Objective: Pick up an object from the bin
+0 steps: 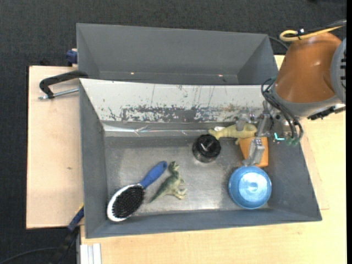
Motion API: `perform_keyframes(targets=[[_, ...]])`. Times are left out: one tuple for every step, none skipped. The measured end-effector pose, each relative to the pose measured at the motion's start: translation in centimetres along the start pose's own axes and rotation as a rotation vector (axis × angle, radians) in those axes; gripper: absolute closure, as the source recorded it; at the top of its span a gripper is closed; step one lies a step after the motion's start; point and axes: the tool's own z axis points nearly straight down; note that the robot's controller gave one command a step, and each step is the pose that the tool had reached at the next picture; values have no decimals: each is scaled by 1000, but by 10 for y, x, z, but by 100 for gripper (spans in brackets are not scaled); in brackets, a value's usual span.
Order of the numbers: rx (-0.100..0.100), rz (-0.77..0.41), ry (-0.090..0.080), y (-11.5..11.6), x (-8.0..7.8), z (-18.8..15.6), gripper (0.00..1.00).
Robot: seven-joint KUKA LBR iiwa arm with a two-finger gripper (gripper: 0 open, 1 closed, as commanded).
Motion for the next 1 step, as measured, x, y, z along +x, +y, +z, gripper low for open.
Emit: perform_keyframes(targets=[[-3, 89, -13, -44, -24, 107, 0]])
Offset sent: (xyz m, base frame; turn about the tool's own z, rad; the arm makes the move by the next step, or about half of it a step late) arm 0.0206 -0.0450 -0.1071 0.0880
